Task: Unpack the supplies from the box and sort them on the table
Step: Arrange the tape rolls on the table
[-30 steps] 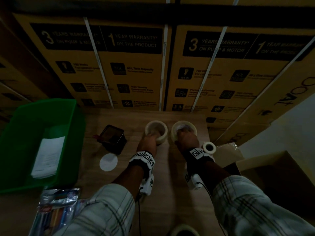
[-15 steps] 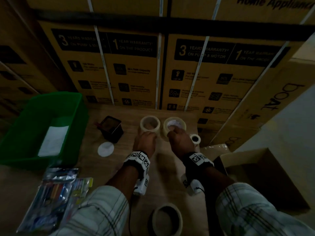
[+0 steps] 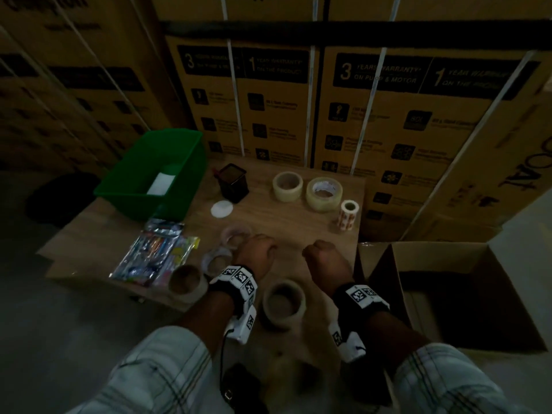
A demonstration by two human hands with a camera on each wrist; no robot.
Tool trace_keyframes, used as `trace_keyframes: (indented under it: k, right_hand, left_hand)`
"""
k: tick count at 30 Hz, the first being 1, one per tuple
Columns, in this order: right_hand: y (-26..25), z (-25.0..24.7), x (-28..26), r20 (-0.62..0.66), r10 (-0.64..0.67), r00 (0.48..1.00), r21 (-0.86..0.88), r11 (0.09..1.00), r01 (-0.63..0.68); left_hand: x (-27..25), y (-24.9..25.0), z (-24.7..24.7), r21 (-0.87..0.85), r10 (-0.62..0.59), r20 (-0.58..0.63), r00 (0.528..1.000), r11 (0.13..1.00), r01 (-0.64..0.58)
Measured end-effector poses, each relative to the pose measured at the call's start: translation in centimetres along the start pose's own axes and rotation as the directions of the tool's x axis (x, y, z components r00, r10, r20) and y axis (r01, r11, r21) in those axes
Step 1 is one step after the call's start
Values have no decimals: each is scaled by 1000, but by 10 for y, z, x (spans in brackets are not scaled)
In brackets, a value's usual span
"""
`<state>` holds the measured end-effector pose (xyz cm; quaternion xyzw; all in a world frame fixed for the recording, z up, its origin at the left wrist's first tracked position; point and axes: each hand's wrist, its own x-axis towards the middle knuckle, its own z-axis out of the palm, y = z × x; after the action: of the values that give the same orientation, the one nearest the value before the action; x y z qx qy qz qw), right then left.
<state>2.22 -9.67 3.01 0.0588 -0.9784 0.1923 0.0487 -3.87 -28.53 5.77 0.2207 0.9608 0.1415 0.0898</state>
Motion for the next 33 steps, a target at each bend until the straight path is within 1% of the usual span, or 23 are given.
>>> trace_keyframes:
  k: [3,8,11,14,17,19,21,23,26,29,33]
  right_hand:
    - [-11,7,-19,52,-64,997,-8,998,64]
    - [-33,17,-43,188,-130,973,-26,990,137]
    - [-43,28,-55,205,-155,966,27,988,152]
    - [-51,37,-66,256,-133,958,49,991,124]
    - [-59,36,-74,306,-143,941,33,990,139]
    - [-64,33,-74,339,-135,931,-13,989,148]
    - [-70,33,-75,392,-90,916,-79,988,131]
    - [-75,33,-74,425,-41,904,-142,984,111]
    - [-85,29,-71,410,4,912,-172,982,73]
    - [-95,20,-64,364,-8,931,-167,983,73]
    - [-105,11,-53,296,-15,955,-164,984,66]
  left_hand:
    - [-26,0,0,-36,-24,-2,1000,999,24]
    - [-63,-1,12,-41,-91,60,994,995,93]
    - [-82,0,20,-114,-126,111,986,984,138]
    - [-97,-8,30,-165,-110,150,983,977,135]
    - [-108,-17,33,-237,-69,164,984,966,108]
    - [-112,-22,33,-256,-71,161,984,960,111]
    - [-116,-28,32,-268,-82,159,984,956,123]
    - [-118,-32,28,-270,-99,193,976,951,150]
    - [-119,-38,18,-256,-95,193,977,956,143]
    - [-119,-44,10,-270,-44,160,986,959,86]
    - [-110,-55,4,-244,5,132,991,969,27]
